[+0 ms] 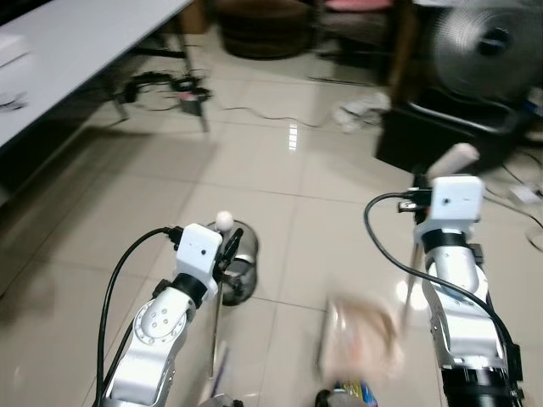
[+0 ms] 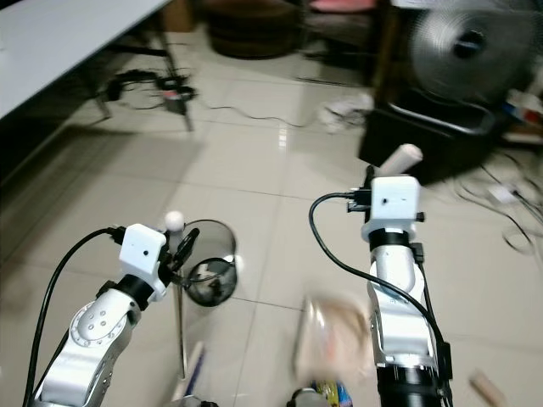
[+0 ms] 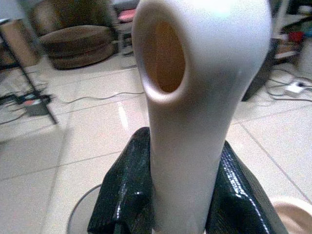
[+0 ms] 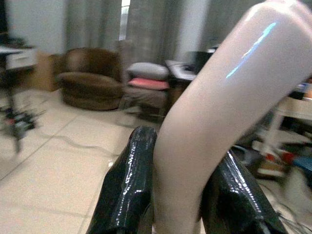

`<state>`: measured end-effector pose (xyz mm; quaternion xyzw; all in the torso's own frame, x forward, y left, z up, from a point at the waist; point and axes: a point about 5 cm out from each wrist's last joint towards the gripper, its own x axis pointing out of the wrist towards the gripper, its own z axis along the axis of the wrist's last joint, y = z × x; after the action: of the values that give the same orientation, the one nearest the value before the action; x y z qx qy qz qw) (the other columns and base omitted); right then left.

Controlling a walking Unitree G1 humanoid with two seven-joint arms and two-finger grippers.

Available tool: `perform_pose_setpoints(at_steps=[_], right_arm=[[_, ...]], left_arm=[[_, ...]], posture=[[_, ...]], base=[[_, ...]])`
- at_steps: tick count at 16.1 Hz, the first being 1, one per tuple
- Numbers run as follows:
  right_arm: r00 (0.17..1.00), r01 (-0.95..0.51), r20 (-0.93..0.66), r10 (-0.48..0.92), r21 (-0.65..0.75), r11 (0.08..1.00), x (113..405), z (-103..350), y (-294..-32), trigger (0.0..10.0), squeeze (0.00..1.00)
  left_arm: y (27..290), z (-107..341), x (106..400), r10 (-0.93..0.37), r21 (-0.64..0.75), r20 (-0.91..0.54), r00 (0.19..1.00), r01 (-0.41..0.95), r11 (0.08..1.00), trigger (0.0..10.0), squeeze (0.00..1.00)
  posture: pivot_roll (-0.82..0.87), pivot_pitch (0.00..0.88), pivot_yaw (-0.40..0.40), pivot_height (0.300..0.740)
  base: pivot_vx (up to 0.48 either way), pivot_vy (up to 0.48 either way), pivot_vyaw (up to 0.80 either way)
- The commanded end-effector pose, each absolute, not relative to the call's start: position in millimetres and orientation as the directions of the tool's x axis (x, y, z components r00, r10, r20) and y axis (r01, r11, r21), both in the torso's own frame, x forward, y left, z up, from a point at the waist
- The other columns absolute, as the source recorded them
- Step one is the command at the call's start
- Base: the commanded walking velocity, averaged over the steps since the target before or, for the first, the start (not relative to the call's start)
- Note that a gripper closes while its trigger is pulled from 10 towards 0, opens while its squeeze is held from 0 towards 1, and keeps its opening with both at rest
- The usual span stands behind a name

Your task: Sweep floor

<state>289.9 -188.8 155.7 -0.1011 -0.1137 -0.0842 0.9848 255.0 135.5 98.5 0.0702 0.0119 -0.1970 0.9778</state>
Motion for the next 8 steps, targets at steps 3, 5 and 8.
perform_pose_setpoints(at_steps=[3, 5, 8], right_arm=[[0.949, 0.247, 0.235, -0.208, -0.150, 0.957, 281, 161, -191, 10.0, 0.00], [0.946, 0.265, 0.226, -0.231, -0.133, 0.955, 277, 163, -193, 10.0, 0.00], [0.952, 0.265, 0.195, -0.237, -0.130, 0.956, 274, 159, -192, 10.0, 0.00]], left_arm=[[135, 102, 257, -0.397, 0.146, -0.037, 0.917, 0.398, 0.906, 10.0, 0.00], [135, 101, 257, -0.396, 0.138, -0.037, 0.917, 0.397, 0.907, 10.0, 0.00], [136, 100, 259, -0.369, 0.121, -0.033, 0.929, 0.370, 0.921, 10.0, 0.00]], posture=[[-0.06, 0.035, 0.084, 0.740], [-0.07, 0.031, 0.086, 0.740], [-0.07, 0.026, 0.084, 0.740]], base=[[0.000, 0.000, -0.80], [0.000, 0.000, -0.80], [0.000, 0.000, -0.80]])
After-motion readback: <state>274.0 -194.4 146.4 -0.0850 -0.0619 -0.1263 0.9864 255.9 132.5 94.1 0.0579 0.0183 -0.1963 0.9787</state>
